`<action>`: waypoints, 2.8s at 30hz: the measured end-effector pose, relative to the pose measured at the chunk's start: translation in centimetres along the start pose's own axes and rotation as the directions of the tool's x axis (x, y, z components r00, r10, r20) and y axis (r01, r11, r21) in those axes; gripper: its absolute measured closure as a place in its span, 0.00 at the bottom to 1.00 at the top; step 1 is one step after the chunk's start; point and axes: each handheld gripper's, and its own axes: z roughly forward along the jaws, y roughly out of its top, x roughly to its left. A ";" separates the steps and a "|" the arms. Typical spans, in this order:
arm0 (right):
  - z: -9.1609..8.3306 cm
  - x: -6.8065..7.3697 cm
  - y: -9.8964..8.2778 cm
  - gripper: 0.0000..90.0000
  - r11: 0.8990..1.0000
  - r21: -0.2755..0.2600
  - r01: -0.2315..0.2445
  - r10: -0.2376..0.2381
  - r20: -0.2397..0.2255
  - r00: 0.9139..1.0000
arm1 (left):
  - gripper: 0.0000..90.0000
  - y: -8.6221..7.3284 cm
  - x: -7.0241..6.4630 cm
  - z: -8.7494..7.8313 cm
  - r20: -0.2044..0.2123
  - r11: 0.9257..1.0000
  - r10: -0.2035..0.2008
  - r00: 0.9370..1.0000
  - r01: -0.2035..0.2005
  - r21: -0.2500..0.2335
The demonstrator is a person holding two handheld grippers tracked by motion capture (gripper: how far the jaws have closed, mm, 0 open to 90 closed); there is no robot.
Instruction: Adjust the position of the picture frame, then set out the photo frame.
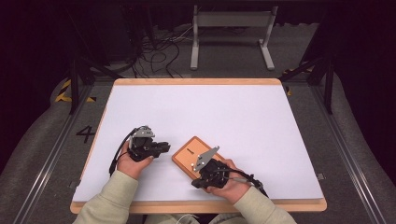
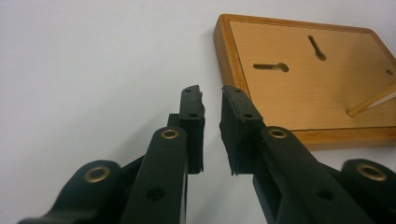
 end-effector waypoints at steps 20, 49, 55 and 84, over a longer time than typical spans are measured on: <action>-1.3 -0.8 -0.9 1.00 0.998 0.061 -0.010 0.003 0.104 0.995 | 0.87 0.0 0.0 -0.1 0.006 1.000 0.000 1.000 0.000 -0.005; -5.2 -5.2 -5.4 1.00 0.994 0.008 -0.113 0.105 0.308 0.946 | 0.87 0.3 -0.3 0.4 0.017 1.000 0.015 1.000 -0.015 0.003; -5.3 -5.4 -5.6 1.00 0.994 0.001 -0.112 0.105 0.340 0.934 | 0.87 0.3 -0.2 0.3 0.016 1.000 0.013 1.000 -0.013 0.001; -13.2 -8.3 -9.5 0.67 0.872 -0.459 -0.170 0.338 0.314 0.887 | 0.67 1.6 -1.8 -0.3 -0.013 0.996 0.066 0.998 -0.067 -0.064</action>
